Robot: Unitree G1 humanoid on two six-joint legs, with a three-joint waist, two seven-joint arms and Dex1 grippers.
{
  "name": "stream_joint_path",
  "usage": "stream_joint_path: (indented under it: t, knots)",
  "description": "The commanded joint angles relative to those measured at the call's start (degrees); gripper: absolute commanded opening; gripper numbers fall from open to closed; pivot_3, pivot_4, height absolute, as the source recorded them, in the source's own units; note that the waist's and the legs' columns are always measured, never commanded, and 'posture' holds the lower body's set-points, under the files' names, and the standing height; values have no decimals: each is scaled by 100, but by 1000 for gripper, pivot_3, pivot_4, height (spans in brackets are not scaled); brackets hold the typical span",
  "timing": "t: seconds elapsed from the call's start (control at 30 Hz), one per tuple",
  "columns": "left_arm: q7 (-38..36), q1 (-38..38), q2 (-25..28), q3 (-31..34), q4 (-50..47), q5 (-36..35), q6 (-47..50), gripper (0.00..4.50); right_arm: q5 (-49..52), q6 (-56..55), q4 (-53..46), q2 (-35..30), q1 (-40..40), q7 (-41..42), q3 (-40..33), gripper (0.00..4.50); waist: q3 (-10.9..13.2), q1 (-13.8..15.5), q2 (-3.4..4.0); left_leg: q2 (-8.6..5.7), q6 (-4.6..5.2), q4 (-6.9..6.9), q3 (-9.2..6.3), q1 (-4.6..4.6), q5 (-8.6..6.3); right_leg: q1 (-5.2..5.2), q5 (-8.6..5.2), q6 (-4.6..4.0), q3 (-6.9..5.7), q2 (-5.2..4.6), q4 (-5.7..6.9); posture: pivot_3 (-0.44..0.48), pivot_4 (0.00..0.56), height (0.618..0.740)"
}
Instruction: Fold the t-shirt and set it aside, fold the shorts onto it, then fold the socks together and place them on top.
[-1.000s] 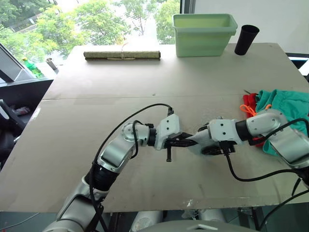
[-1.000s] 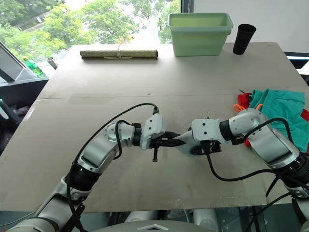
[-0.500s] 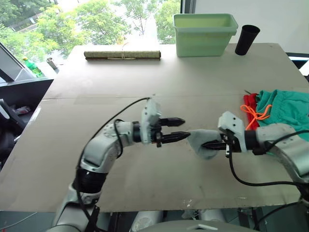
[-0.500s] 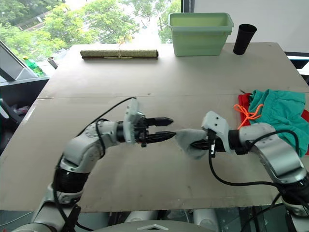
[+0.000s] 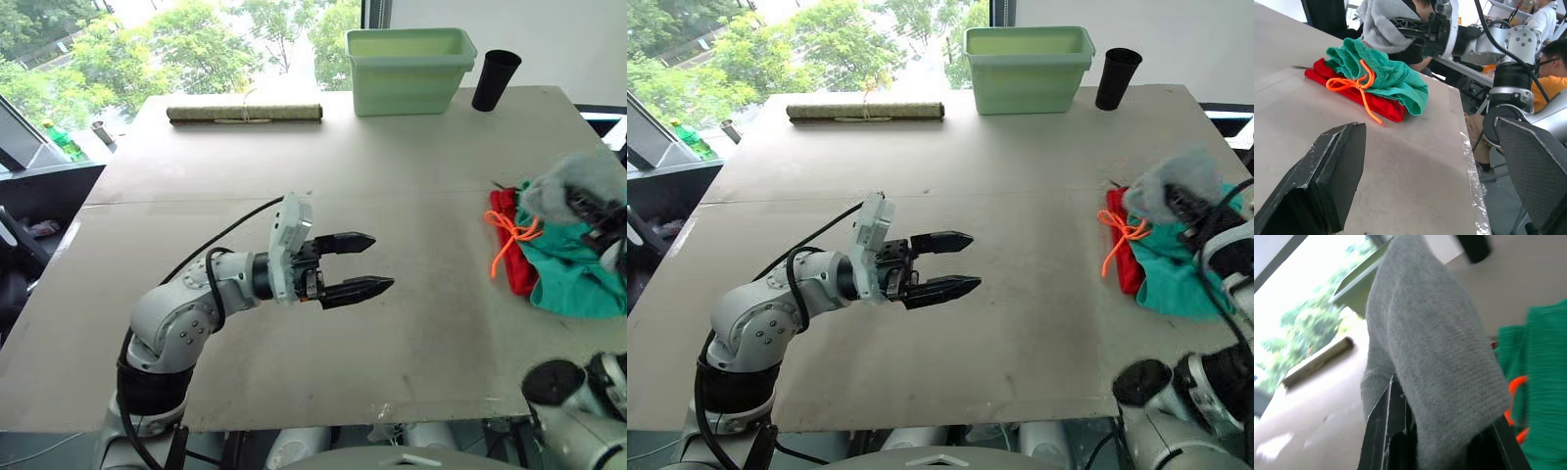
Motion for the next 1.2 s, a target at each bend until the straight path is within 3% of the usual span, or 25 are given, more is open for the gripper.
stream_joint_path:
  t: [0.03, 0.17, 0.33, 0.4, 0.43, 0.5, 0.67, 0.77, 0.87, 0.97, 1.03, 1.1, 1.2]
  knots:
    - [1, -140, -4, -10, -172, -65, -143, 4500, -269, 36, 236, -17, -418, -830, -385, 116, -1, -1, 2, 0, 0, 0, 3, 0, 0, 0, 0, 0, 2, 0, -1, 0, 150, 740]
    - [28, -280, -78, -95, -139, 2, -218, 4500, -798, 36, 1253, -153, -980, -1271, -497, 116, 0, -67, 5, 2, 1, 0, 17, 1, 1, -1, 0, 0, 14, 2, 1, 0, 150, 740]
    - [105, -387, -156, -177, -111, 85, -306, 4500, -1478, -664, 2495, -258, -809, -1634, -108, 116, -3, -109, 6, 7, 2, -2, 40, 6, 1, 2, 0, 0, 25, 3, 1, 0, 150, 740]
    - [122, -406, -181, -193, -69, 118, -339, 4500, -1635, -939, 2764, -293, -742, -1745, 17, 1118, -5, -117, 10, 10, 2, -3, 52, 6, 1, 0, 0, 1, 32, 3, 1, 0, 150, 740]
    - [123, -406, -193, -210, -36, 150, -365, 4500, -1764, -1067, 2821, -344, -677, -1842, 127, 1367, -5, -121, 11, 12, 3, -4, 60, 7, 1, -1, 0, 1, 38, 4, 1, 0, 150, 740]
    - [120, -399, -211, -242, 2, 199, -407, 4500, -1920, -1176, 2804, -440, -579, -1962, 293, 2277, -6, -120, 12, 13, 3, -3, 68, 9, 1, -1, 0, 1, 44, 6, 2, 0, 150, 740]
    - [139, -363, -226, -219, 109, 168, -396, 4500, -1576, -446, 1442, -835, -9, -1343, 1082, 4411, -7, -111, 16, 14, 3, -3, 67, 9, 1, 0, -1, 1, 43, 6, 0, 0, 150, 740]
    - [209, -383, -292, -175, 233, 151, -392, 4500, -1245, -510, 50, -1302, 837, -729, 1748, 4411, -8, -96, 21, 14, 3, -4, 66, 9, 1, 0, -1, 1, 44, 8, -1, 0, 150, 740]
    - [223, -407, -251, -225, 299, 302, -435, 4500, -1538, -1849, -1075, -2389, 2400, 104, 2786, 4411, -8, -94, 22, 16, 4, -5, 65, 8, 1, 0, -1, 2, 44, 11, -5, 0, 150, 740]
    - [617, -477, -449, -305, 477, 852, -804, 4500, -2034, -3347, -1587, -2915, 3598, 701, 3123, 4411, -10, -99, 16, 21, 5, -3, 74, 14, 0, 4, 2, 10, 53, 19, -6, 0, 150, 740]
    - [714, -458, -697, -315, 640, 1101, -1198, 4500, -2680, -5173, -1606, -3303, 4522, 1342, 3359, 4411, -6, -71, 8, 20, 5, -4, 75, 20, 0, 12, 3, 14, 54, 19, -10, 0, 150, 740]
    - [824, -409, -744, -365, 838, 1464, -1475, 4500, -2442, -6481, -1525, -3181, 4400, 1897, 3646, 4466, 4, -95, -8, 20, 5, -4, 83, 30, -1, 16, 8, 23, 64, 20, -9, 0, 150, 740]
    - [953, -302, -722, -4, 948, 1198, -1219, 4500, -1940, -6921, -1124, -3020, 3544, 2390, 4501, 4466, 13, -150, -21, 21, 4, -14, 93, 81, -1, 31, 18, 34, 107, 47, -8, 0, 150, 740]
